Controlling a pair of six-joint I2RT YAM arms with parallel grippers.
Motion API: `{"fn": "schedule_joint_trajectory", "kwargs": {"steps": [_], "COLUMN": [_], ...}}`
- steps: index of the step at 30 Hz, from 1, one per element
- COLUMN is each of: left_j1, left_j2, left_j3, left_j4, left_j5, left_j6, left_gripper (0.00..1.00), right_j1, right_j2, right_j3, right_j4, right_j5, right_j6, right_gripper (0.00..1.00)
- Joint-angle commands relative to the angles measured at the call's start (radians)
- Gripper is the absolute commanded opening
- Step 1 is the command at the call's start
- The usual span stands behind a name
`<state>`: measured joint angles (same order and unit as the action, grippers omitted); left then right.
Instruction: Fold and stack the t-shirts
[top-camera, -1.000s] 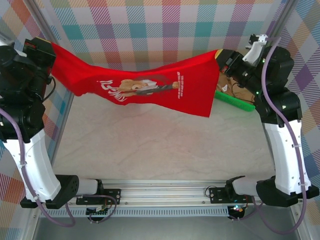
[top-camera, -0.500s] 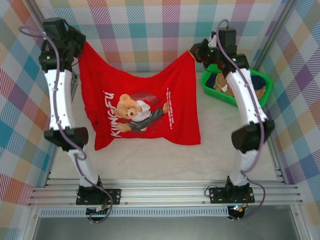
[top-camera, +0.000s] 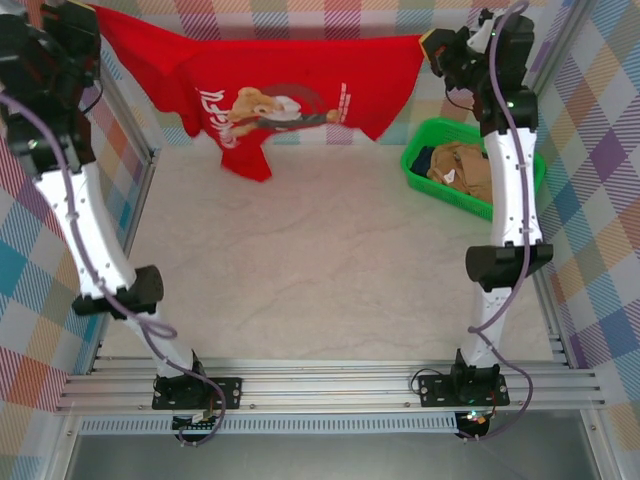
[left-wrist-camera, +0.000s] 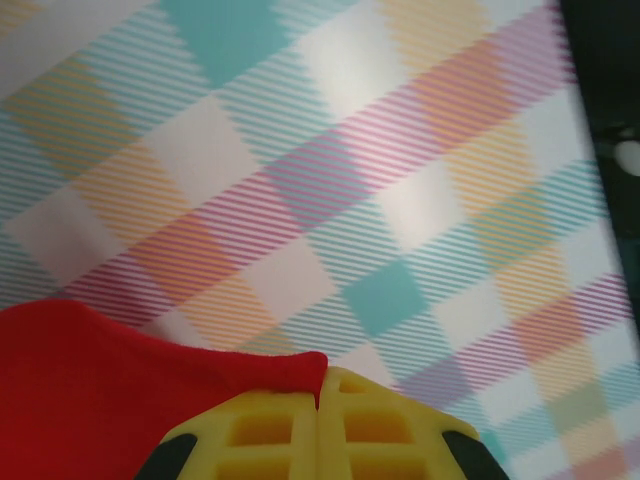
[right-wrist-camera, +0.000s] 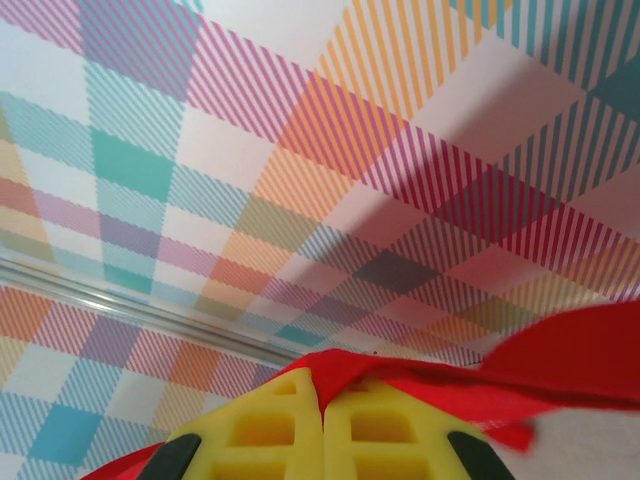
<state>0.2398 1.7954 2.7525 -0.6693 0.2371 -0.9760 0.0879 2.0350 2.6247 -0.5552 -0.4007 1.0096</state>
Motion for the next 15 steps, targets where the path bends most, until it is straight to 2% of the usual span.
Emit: {"fn": "schedule_joint_trajectory", "kwargs": {"steps": [1, 3, 4, 6, 9, 12, 15], "left_j1": [-0.030, -0.086, -0.118, -0.162, -0.263, -0.362, -0.435], "left_j2": [-0.130, -0.260, -0.340, -0.497, -0.653, -0.697, -0.665], "left_j3": [-0.173, -0.419, -0.601, -0.954, -1.388, -1.738, -1.945], "left_j4": [-0.072, -0.132, -0.132, -0.090, -0.092, -0.039, -0.032], "left_j5": [0.045, 0.008, -0.026, -0.022, -0.073, -0.056, -0.062], "left_j6": [0.039, 0.083, 0.078, 0.020, -0.030, -0.077, -0.107], "left_gripper": [0.00, 0.00, 0.00, 0.00, 0.00, 0.00, 0.00], "right_j1": [0.012, 0.033, 0.045, 0.064, 0.084, 0.084, 0.085], "right_j2": [-0.099, -0.177, -0.228, -0.314, -0.449, -0.526, -0.476], "right_j3": [-0.125, -0.316, -0.448, -0.700, -1.100, -1.407, -1.543], "right_j4": [0.013, 0.003, 0.016, 0.018, 0.011, 0.011, 0.015], "right_j5": [-0.069, -0.082, -0.086, -0.082, 0.024, 0.126, 0.114], "right_j6": [-0.030, -0.071, -0.083, -0.086, -0.093, -0.090, -0.118], "right_gripper": [0.00, 0.00, 0.00, 0.00, 0.00, 0.00, 0.00]}}
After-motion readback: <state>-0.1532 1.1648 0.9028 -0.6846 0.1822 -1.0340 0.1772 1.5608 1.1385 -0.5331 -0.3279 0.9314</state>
